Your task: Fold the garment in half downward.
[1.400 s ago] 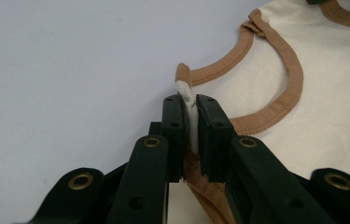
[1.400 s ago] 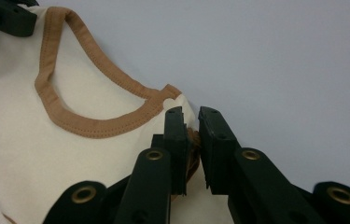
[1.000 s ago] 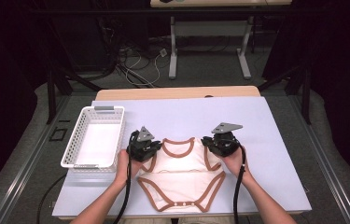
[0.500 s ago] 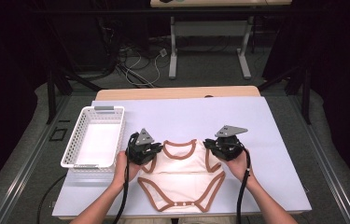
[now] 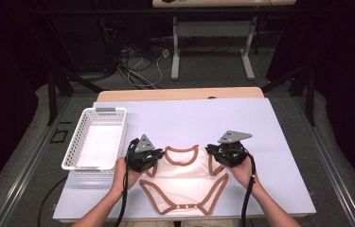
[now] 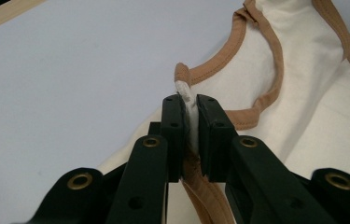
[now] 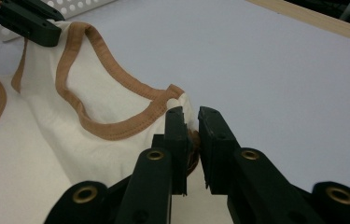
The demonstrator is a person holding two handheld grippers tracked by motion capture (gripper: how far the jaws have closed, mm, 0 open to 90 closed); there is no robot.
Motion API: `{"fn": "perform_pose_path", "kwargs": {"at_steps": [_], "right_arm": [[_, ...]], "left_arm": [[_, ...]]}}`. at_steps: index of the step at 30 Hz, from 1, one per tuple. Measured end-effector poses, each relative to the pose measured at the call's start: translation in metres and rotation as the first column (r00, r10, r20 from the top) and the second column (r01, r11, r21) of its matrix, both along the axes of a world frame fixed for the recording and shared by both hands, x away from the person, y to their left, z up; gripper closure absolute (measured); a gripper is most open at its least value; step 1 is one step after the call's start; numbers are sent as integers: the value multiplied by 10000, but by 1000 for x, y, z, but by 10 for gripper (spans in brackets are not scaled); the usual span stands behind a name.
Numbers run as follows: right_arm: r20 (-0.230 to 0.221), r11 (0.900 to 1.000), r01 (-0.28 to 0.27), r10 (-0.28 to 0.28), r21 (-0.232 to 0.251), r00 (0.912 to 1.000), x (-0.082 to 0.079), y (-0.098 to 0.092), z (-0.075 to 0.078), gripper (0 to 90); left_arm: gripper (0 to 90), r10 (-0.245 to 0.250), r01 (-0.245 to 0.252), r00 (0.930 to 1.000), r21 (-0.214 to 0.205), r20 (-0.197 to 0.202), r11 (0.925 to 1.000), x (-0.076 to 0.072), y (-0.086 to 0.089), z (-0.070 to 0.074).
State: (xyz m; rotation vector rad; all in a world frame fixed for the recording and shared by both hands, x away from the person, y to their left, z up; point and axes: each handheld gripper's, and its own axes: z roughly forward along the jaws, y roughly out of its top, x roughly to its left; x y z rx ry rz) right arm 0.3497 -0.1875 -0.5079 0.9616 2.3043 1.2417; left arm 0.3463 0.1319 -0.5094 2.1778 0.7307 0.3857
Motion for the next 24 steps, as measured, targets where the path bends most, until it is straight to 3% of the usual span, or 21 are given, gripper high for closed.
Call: {"fn": "perform_pose_path", "kwargs": {"at_steps": [24], "right_arm": [[-41, 9991, -421, 421, -36, 9991, -19, 4, 2, 821]], "left_arm": [[821, -225, 224, 9996, -74, -164, 9997, -17, 8, 0]]}}
